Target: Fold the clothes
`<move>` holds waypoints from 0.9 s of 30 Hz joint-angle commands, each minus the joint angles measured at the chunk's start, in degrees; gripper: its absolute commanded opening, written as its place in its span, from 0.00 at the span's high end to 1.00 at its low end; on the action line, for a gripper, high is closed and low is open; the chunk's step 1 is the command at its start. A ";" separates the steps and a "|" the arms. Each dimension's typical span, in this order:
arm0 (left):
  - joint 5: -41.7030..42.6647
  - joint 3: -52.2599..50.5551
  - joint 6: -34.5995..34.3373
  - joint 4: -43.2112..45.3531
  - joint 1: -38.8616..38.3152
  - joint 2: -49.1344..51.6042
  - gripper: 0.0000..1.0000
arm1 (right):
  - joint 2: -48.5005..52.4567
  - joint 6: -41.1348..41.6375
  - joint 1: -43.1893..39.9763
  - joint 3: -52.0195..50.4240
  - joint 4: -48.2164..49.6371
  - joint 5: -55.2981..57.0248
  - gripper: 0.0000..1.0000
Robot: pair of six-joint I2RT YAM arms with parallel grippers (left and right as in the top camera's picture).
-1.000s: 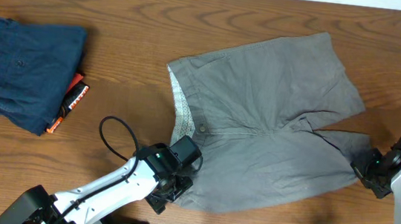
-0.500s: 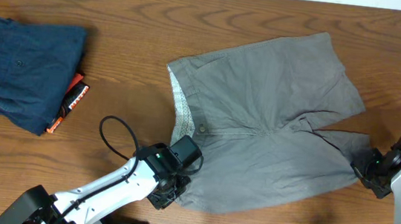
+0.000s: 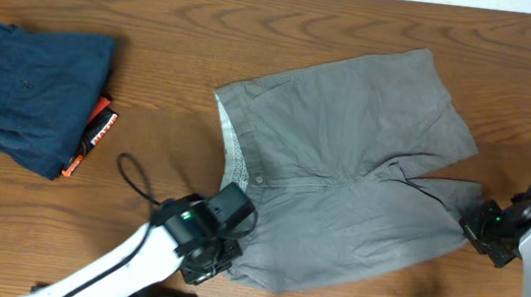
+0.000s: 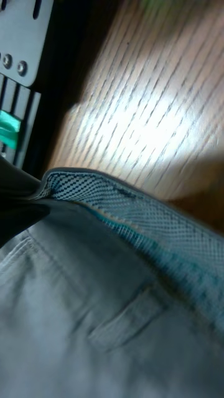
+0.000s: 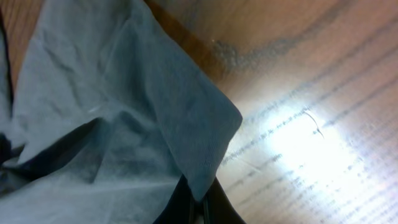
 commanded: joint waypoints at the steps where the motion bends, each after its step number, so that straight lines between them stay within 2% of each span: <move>1: -1.18 1.16 4.02 -1.46 -0.11 -6.54 0.94 | -4.74 -1.99 -0.85 2.29 -1.16 -1.77 0.99; 9: -3.78 1.16 4.37 -2.27 -0.11 -22.14 0.94 | -19.43 -4.63 -0.87 4.90 -4.66 -5.14 0.99; 12: -10.08 1.16 4.35 -1.86 -0.11 -26.49 0.94 | -23.67 -5.22 -0.85 5.97 -3.45 -8.94 0.99; 15: -20.00 1.16 4.42 -0.39 -0.11 -28.59 0.94 | -25.73 -5.99 -0.63 6.32 0.20 -12.39 0.99; 22: -41.70 1.16 4.42 8.70 0.07 -27.45 0.94 | -22.05 -5.68 2.38 6.32 7.65 -12.92 0.99; 27: -45.88 1.16 4.39 13.88 1.73 -24.41 0.94 | -16.55 -3.74 5.03 6.32 10.99 -12.96 0.99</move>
